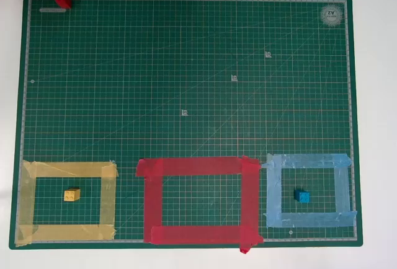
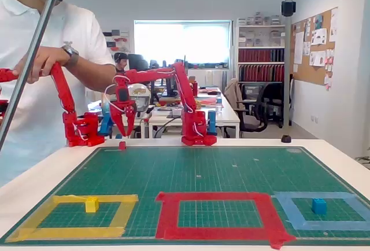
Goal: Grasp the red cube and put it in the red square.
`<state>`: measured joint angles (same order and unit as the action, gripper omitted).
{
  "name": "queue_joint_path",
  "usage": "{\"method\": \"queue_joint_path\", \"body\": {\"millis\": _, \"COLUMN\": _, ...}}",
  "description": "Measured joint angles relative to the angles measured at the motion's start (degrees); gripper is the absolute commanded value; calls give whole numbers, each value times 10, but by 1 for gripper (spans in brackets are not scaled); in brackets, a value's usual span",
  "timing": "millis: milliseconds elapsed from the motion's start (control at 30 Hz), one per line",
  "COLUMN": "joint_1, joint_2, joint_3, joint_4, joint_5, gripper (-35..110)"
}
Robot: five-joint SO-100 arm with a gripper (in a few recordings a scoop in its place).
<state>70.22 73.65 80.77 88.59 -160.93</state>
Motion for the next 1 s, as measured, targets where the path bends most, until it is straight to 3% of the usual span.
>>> {"method": "queue_joint_path", "body": {"millis": 333, "joint_1": 31, "joint_2": 4, "joint_3": 33, "joint_4": -57, "joint_5": -3, "gripper": 22}}
{"method": "queue_joint_path", "body": {"millis": 1000, "joint_1": 41, "joint_2": 26, "joint_3": 33, "joint_4": -59, "joint_5": -42, "gripper": 21}}
